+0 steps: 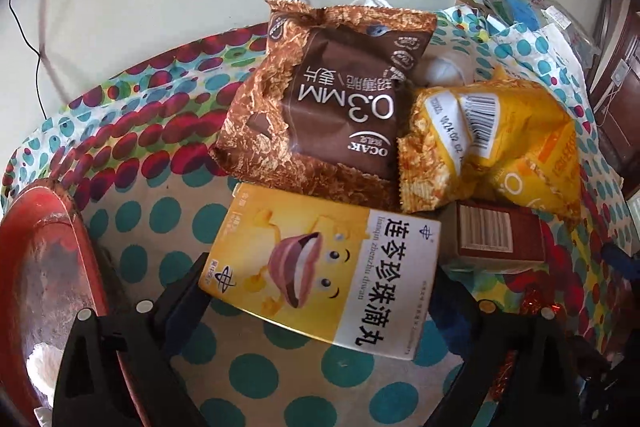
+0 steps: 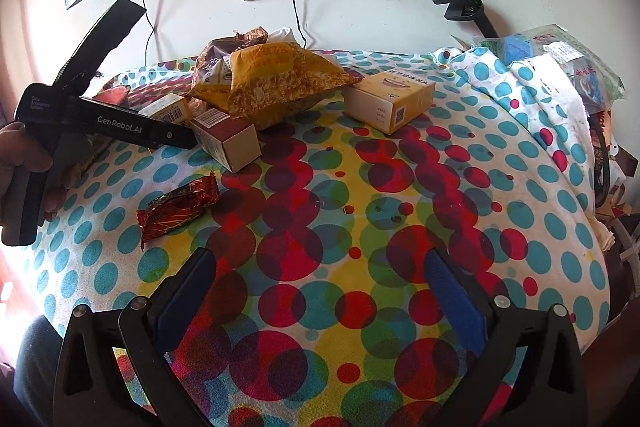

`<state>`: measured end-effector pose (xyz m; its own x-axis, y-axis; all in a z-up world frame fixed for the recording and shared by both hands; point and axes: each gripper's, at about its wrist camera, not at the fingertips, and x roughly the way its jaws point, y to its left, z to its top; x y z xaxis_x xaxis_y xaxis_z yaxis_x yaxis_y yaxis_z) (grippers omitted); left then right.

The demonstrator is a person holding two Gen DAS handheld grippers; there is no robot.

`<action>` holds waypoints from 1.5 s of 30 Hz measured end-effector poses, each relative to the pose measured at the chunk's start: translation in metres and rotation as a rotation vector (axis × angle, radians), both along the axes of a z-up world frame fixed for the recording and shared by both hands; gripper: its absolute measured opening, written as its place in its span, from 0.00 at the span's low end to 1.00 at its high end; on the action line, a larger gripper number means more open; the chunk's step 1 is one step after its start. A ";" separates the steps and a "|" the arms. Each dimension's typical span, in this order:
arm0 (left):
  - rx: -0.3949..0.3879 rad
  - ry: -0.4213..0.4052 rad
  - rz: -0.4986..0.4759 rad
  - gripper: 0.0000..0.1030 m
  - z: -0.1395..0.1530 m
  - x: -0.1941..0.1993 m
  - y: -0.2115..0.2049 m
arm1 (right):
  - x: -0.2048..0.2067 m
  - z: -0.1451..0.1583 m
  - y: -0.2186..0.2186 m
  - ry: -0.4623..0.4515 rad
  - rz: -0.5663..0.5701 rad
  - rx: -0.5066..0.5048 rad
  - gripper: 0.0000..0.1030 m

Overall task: Organize objects
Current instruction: 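Reach the left gripper to the yellow cartoon box and grasp it, then lift the yellow box toward the tray while the right gripper grasps the red candy bar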

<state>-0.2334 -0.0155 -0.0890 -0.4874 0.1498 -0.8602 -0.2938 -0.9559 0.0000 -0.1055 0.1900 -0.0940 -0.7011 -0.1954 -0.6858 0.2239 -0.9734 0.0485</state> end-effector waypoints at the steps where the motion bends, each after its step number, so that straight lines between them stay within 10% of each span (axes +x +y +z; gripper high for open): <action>1: 0.002 0.011 -0.011 0.96 0.003 0.004 0.003 | 0.000 0.000 0.000 0.000 -0.001 0.000 1.00; 26: -0.018 0.314 0.200 0.96 0.081 0.139 -0.030 | -0.014 0.002 -0.078 -0.020 0.040 -0.096 0.98; 31: 0.035 0.305 0.267 0.96 0.073 0.164 -0.058 | -0.018 0.003 -0.083 -0.016 0.017 -0.050 0.56; 39: 0.101 0.313 0.300 0.96 0.068 0.188 -0.070 | -0.013 0.010 -0.048 -0.004 -0.007 -0.127 0.18; 45: 0.132 0.326 0.308 0.96 0.071 0.195 -0.073 | -0.007 0.017 -0.034 -0.020 -0.006 -0.085 0.20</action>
